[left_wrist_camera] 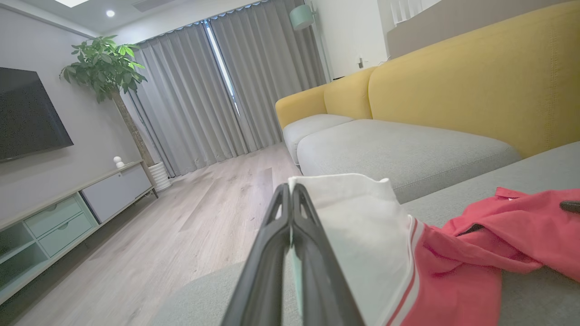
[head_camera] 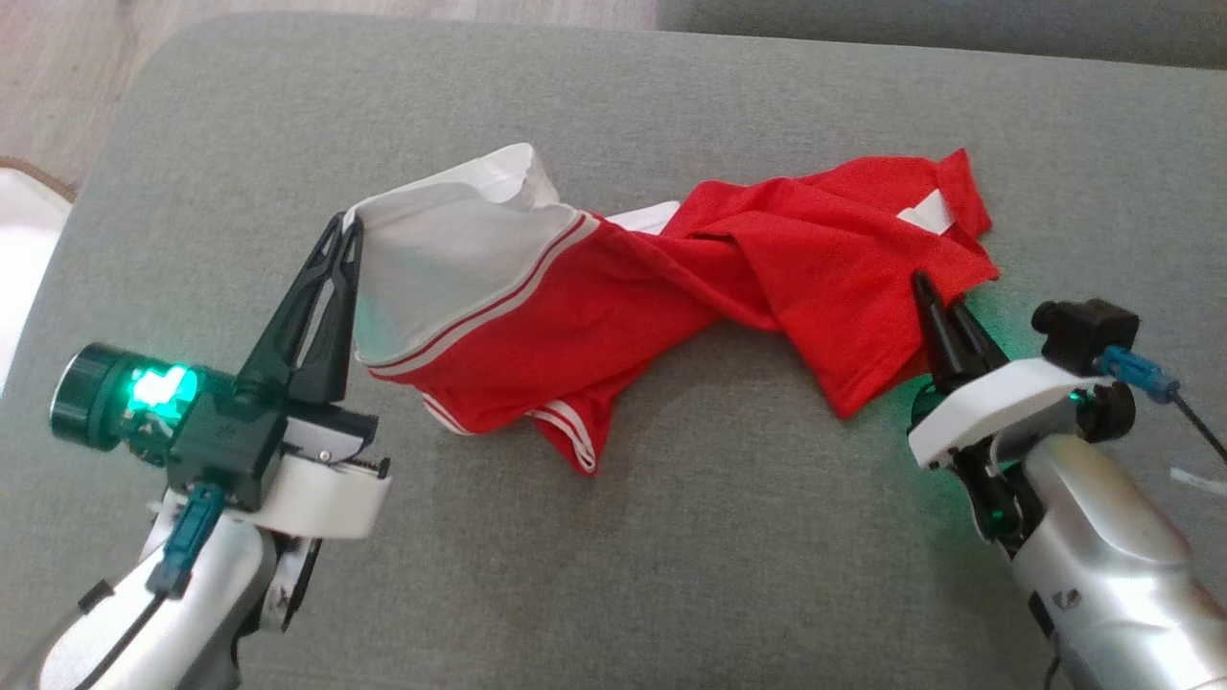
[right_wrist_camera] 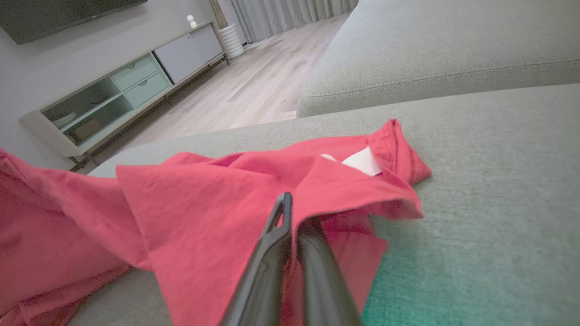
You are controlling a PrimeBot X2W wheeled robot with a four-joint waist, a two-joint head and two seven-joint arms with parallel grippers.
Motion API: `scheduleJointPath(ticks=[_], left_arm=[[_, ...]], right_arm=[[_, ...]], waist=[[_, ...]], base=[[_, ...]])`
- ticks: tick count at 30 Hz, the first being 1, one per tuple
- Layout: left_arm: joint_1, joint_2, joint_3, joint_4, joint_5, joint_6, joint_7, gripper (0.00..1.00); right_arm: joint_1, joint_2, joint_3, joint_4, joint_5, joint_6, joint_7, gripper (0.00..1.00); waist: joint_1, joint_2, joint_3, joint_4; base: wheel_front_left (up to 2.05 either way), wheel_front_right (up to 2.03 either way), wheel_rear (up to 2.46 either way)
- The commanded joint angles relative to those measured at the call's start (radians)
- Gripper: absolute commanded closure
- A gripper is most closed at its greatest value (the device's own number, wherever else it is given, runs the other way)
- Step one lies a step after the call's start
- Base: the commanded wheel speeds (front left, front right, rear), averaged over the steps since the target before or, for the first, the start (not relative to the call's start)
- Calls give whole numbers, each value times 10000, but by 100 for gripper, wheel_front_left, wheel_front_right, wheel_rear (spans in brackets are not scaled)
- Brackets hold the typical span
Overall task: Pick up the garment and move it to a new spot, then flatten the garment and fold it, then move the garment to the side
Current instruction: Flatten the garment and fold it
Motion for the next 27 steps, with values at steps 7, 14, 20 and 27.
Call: scheduleJointPath(ticks=[7, 14, 20, 27], left_arm=[[-225, 493, 759, -14, -161, 89, -446, 100], [326, 882, 1005, -314, -295, 250, -672, 100], [585, 1552, 1588, -1436, -322, 571, -737, 100], [385, 1986, 1830, -2401, -442, 451, -443, 100]], right_arm=[[-86, -408, 228, -1103, 504, -19, -151, 100], [1006, -911, -521, -2589, 245, -19, -154, 100], [2293, -1573, -2009, -4883, -231, -19, -155, 100], [2589, -2247, -3254, -6092, -720, -19, 1139, 100]], waist=[[-2, 0, -372, -599], [-2, 0, -1098, -931], [-2, 0, -1564, -1099], [-2, 0, -1410, -1121]], base=[[0, 0, 0], [0, 0, 0], [0, 0, 0], [0, 0, 0]])
